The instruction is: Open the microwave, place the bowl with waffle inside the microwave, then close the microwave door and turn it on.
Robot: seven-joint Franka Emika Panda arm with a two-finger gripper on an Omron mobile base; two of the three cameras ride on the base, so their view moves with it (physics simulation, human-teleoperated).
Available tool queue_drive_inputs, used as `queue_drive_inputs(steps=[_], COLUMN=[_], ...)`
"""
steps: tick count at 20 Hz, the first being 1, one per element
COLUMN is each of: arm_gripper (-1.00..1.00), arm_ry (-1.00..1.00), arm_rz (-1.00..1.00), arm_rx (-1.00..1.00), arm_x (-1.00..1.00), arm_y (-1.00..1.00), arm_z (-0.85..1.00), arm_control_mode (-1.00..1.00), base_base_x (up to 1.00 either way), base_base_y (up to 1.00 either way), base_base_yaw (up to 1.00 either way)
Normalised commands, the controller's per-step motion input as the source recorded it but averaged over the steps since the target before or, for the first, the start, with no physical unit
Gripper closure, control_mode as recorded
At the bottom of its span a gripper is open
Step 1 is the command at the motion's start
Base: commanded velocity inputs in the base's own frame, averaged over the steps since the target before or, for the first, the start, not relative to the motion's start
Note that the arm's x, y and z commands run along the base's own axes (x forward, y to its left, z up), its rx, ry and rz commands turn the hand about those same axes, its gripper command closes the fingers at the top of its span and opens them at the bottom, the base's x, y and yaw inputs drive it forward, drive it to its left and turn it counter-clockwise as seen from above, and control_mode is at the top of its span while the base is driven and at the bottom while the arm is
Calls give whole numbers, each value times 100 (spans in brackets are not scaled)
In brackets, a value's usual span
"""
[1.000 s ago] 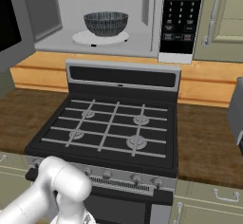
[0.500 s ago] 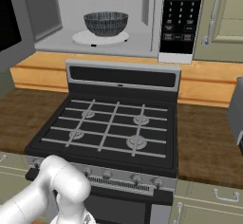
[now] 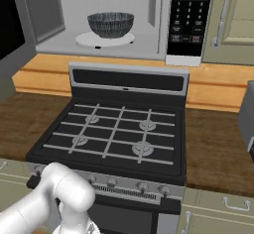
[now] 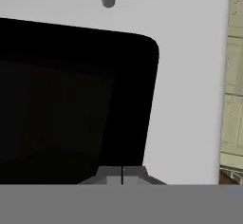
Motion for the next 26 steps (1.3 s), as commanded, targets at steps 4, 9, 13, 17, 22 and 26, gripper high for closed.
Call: queue_drive_inputs(steps=[4,9,13,17,22,26], arm_gripper=[100,100,100,100,100,100], arm_ry=[0,0,0,0,-8,-3], arm_rz=[20,24,26,34,39,39], arm_rx=[53,46,37,33,27,22], arm_x=[-24,-1,4,18,47,82], arm_y=[-100,-100,-100,-100,-100,-99], arm_z=[24,3,0,0,0,0], arm_control_mode=[-100,-100,-100,-100,-100,-100], base_base_x=[0,0,0,0,0,0], base_base_y=[0,0,0,0,0,0], base_base_yaw=[0,0,0,0,0,0])
